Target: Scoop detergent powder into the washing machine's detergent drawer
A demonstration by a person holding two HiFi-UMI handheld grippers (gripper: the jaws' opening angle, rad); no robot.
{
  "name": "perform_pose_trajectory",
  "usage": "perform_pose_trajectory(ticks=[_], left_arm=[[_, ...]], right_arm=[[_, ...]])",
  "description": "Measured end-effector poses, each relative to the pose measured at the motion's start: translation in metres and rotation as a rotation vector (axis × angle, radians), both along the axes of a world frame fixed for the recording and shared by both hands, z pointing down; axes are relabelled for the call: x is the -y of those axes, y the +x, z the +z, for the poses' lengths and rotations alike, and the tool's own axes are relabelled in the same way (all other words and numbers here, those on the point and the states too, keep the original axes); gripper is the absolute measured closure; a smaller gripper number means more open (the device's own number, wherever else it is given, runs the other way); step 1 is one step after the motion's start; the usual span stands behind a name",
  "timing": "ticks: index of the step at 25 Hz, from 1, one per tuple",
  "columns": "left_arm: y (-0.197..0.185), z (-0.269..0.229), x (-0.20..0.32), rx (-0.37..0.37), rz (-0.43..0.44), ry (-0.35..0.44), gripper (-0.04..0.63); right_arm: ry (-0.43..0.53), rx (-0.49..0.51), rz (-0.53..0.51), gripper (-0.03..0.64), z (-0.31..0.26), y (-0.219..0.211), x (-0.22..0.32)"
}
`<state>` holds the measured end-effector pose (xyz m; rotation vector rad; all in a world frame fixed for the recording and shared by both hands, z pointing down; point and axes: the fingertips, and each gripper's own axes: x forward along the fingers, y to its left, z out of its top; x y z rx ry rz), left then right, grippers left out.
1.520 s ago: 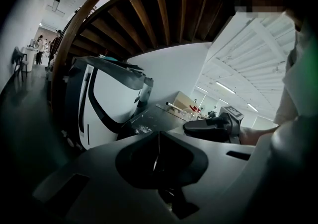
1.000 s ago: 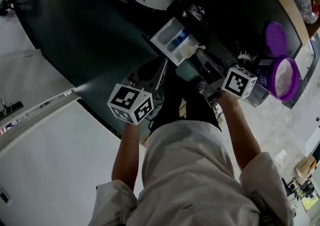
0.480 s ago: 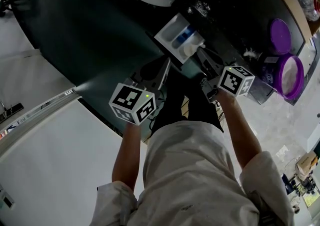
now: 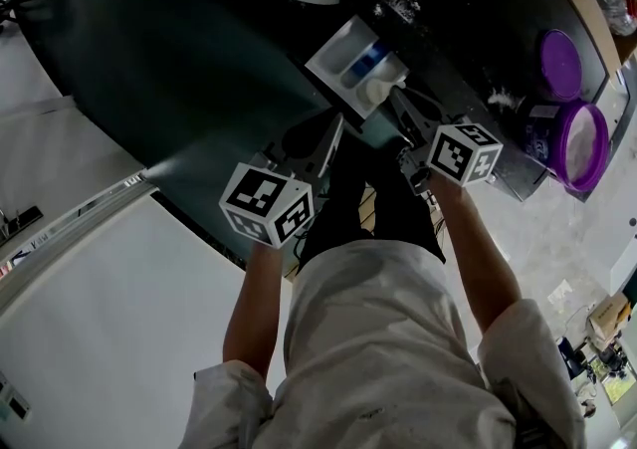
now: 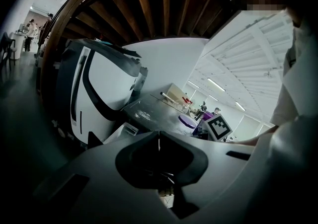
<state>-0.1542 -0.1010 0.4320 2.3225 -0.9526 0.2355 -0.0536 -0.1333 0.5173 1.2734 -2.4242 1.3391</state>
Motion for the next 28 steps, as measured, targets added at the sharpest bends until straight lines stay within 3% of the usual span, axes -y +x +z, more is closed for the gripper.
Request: perform_pose_trajectory(ticks=[28], left_arm=[[-0.006, 0.005, -0.008, -0.015, -0.018, -0.008, 0.574]], right_arm=[[0.126, -0.251, -0.121, 0.606, 0.01, -0.011, -0.002]])
